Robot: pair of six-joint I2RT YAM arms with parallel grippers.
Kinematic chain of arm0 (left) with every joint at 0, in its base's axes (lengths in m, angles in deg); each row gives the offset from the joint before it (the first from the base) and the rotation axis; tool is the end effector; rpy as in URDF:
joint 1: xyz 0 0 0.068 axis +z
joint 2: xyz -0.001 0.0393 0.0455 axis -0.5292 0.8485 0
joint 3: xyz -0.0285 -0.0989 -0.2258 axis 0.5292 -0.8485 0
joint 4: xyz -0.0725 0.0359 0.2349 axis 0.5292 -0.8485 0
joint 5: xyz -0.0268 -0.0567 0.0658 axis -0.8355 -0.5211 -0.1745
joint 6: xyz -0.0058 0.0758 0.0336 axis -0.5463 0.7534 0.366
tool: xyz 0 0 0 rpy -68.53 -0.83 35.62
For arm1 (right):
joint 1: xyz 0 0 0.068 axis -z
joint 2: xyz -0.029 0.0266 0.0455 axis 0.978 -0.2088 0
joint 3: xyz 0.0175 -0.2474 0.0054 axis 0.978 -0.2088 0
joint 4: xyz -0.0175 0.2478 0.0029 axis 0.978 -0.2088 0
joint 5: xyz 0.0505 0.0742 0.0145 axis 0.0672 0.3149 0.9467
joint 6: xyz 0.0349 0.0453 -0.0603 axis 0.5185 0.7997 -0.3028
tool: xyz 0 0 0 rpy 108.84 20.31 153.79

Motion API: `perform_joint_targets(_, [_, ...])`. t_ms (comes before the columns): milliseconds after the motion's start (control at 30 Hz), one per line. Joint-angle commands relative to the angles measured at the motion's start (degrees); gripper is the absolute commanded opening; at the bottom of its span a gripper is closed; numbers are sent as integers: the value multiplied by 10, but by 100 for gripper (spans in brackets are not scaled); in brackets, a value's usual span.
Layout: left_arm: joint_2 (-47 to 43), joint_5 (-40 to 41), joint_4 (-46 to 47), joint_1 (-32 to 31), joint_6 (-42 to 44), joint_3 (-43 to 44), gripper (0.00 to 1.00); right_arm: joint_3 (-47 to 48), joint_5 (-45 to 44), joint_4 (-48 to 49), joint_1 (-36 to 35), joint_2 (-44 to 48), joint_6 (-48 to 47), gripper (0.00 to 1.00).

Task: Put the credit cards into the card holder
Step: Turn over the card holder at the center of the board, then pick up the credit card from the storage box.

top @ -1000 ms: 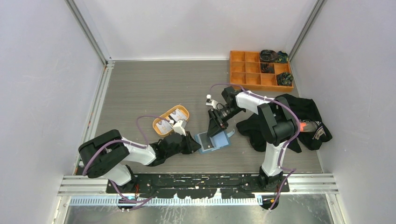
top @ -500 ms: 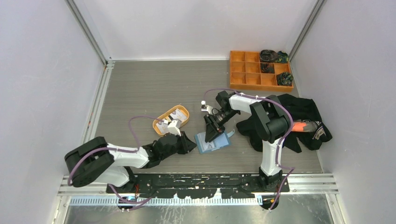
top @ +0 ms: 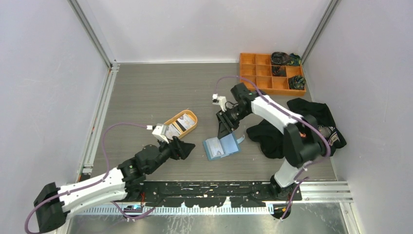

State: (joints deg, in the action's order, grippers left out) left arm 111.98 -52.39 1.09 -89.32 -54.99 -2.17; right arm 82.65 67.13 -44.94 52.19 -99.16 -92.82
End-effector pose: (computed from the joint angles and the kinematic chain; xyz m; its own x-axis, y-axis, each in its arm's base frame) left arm 0.1304 -0.1671 0.1792 -0.5583 -0.3916 -0.7314 0.3853 0.6584 -0.6466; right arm 0.2594 0.1845 0.1614 -0.7232 -0.5765 -0.3803 -0.6562 0.4020 0.6386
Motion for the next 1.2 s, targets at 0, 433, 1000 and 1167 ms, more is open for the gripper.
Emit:
perform_joint_targets(0, [-101,77,-119,3,53,13,73,-16,-85,67,-8,160,-37,44])
perform_joint_targets(433, [2,-65,-90,154,26,90,76,-78,-4,229,2,247,40,99])
perform_joint_targets(1000, [322,42,-230,252,-190,284,53,-100,21,263,57,209,108,99])
perform_joint_targets(1167, [395,40,-258,254,-221,330,52,-96,19,256,57,201,103,99])
